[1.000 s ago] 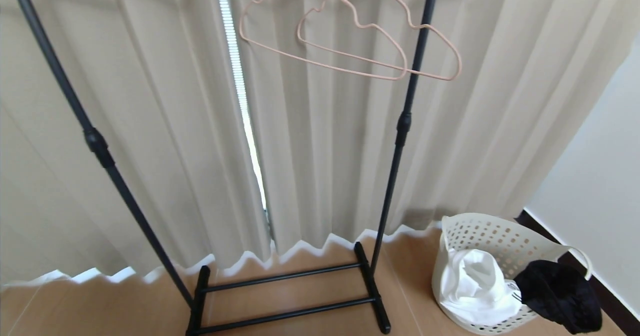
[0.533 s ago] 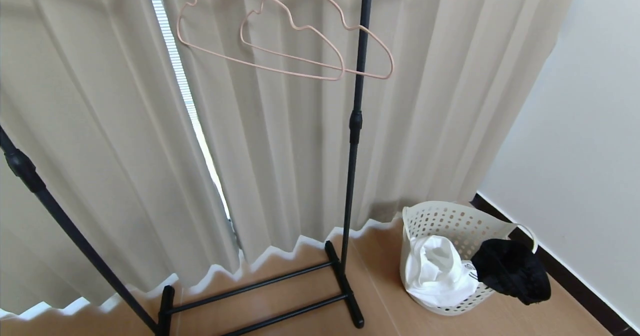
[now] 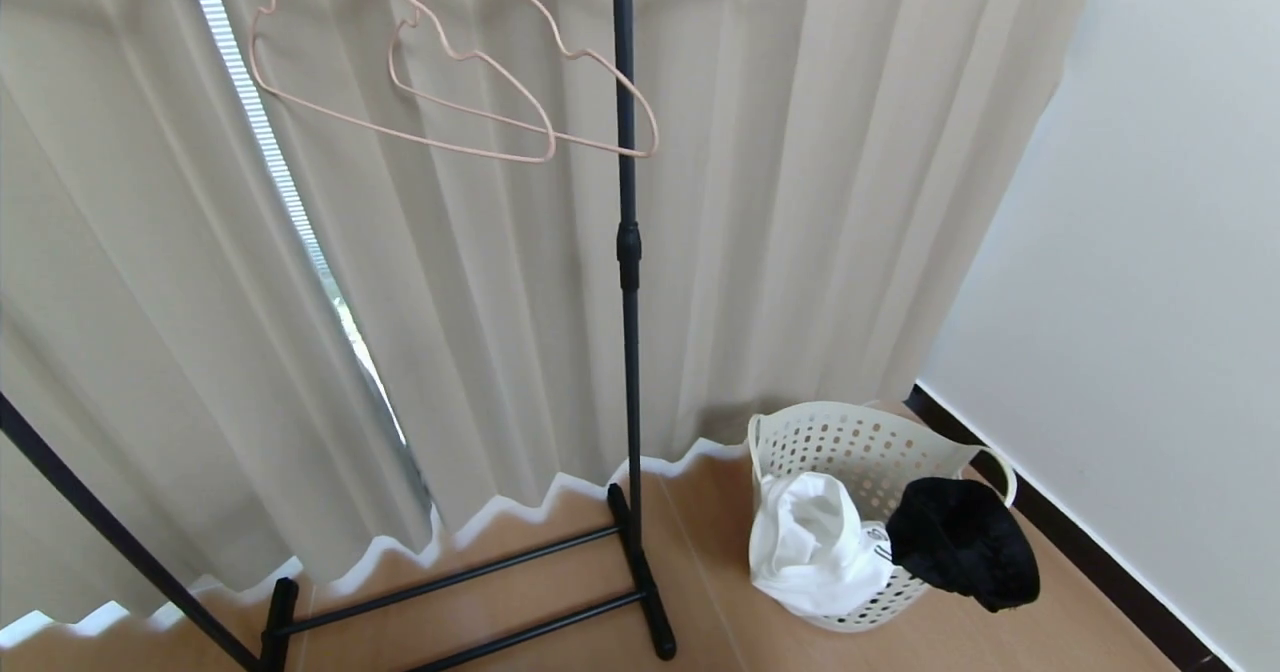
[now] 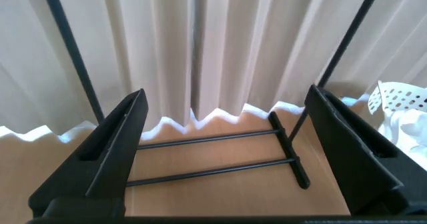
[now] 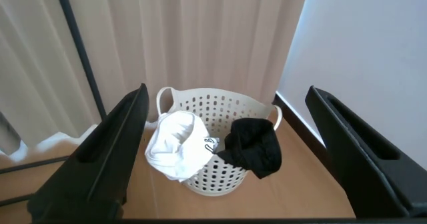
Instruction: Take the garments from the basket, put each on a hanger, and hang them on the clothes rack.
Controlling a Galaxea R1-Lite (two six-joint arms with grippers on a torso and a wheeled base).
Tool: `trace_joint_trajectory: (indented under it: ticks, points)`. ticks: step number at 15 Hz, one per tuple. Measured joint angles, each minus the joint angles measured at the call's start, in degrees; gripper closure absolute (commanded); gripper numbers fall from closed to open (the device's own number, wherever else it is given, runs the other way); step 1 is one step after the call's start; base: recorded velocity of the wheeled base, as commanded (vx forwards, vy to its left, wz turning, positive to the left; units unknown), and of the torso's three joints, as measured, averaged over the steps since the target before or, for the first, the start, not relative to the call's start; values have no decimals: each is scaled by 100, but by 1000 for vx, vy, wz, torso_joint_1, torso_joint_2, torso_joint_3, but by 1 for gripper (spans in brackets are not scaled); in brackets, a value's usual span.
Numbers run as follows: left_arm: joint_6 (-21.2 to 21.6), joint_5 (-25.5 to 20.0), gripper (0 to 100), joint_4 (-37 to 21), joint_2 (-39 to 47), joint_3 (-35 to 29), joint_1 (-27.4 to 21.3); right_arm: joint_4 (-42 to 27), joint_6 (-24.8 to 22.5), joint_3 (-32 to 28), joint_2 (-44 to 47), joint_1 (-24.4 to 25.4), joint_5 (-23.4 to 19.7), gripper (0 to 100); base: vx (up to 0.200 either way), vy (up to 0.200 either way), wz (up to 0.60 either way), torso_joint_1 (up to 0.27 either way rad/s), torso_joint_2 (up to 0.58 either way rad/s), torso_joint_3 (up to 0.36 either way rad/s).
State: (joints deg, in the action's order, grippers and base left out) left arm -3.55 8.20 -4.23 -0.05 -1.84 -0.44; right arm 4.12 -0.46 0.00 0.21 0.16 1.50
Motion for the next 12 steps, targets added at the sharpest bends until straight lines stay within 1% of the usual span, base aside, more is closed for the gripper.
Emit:
trace_joint_trajectory:
  ticks: [5,11,12]
  points:
    - [-1,0,0,0,-2,0,0,-2,0,0,0,2,0,0,0,-200,0,1,5,4]
    - [-4,2,0,-1,-2,-5,-7,6,2,0,0,-5,-2,0,200,0,0,2,4,0]
    - [-1,0,0,0,-2,-5,4,-5,2,0,0,-2,-2,0,0,0,0,0,0,0]
